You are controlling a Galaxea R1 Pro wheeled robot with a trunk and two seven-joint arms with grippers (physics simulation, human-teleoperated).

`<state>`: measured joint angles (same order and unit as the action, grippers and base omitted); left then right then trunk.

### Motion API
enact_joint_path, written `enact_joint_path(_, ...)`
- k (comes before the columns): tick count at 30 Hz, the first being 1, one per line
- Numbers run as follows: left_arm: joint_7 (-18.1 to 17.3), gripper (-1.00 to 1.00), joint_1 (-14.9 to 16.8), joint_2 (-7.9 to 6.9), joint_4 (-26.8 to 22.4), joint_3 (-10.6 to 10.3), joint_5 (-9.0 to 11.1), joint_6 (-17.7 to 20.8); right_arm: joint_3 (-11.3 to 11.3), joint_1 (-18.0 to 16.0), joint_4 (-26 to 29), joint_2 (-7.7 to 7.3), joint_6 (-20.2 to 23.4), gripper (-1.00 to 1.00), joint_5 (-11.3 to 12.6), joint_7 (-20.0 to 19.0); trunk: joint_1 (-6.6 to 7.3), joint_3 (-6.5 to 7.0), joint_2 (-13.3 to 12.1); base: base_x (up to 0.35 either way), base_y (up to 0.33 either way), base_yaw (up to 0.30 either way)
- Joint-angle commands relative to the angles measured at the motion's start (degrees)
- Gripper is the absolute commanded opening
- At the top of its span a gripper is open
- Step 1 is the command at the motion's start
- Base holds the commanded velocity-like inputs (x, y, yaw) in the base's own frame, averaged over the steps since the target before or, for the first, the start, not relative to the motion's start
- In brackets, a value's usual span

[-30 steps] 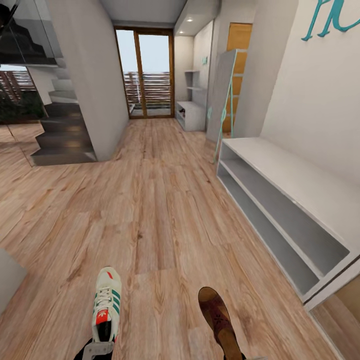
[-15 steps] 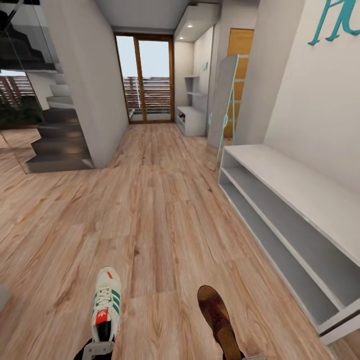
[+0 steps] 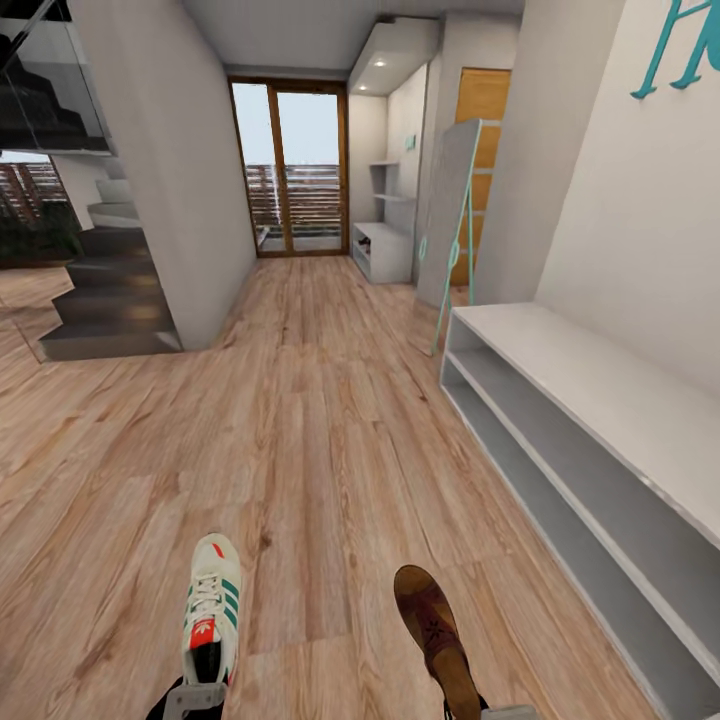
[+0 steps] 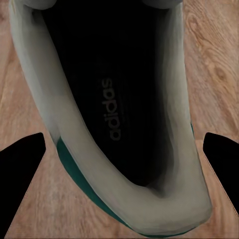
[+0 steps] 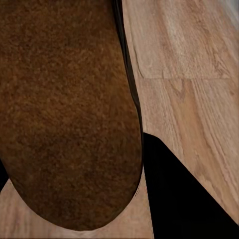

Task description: Pick up the two gym shoes and the two sandals from the corridor floor and place them onto the hallstand (shoe rack) in the corridor, making sure they are on the rack and not on the floor. Arrange them so the two gym shoes are next to each other and the two sandals are next to each other.

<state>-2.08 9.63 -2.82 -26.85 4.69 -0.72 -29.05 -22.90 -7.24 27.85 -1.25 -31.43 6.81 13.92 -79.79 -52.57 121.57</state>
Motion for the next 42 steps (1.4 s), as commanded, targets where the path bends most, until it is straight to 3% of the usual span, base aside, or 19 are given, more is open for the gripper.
enact_joint_path(1,-0.2,-1.0,0.0,0.02,0.0,0.2,-0.1,-0.2,-0.5,-0.1,0.0,-0.07,-0.2,-1.0,0.8,0.1,-0.03,0.04,0.0,0.34,0.0,0.0)
enact_joint_path(10,-0.2,-1.0,0.0,-0.01,0.0,0.3,0.0,-0.2,-0.4,-0.1,0.1,0.07,-0.1,-1.0,0.8,0.2,-0.03,0.8,0.0,0.34,0.0,0.055)
enact_joint_path(16,-0.2,-1.0,0.0,0.11,0.0,1.5,0.0,-0.3,-0.4,-0.1,0.2,0.25,-0.1,-1.0,0.8,0.2,-0.03,1.19,0.0,0.34,0.0,0.199)
enact_joint_path(36,-0.2,-1.0,0.0,0.18,0.1,1.9,0.0,-0.3,-0.4,-0.1,0.1,0.28,0.0,-1.0,0.8,0.2,-0.03,2.17,0.0,0.34,0.0,0.225)
enact_joint_path(42,-0.2,-1.0,0.0,0.18,0.1,2.0,0.0,-0.3,-0.7,-0.1,0.1,0.2,-0.1,-1.0,0.8,0.2,-0.03,2.19,0.0,0.34,0.0,0.044)
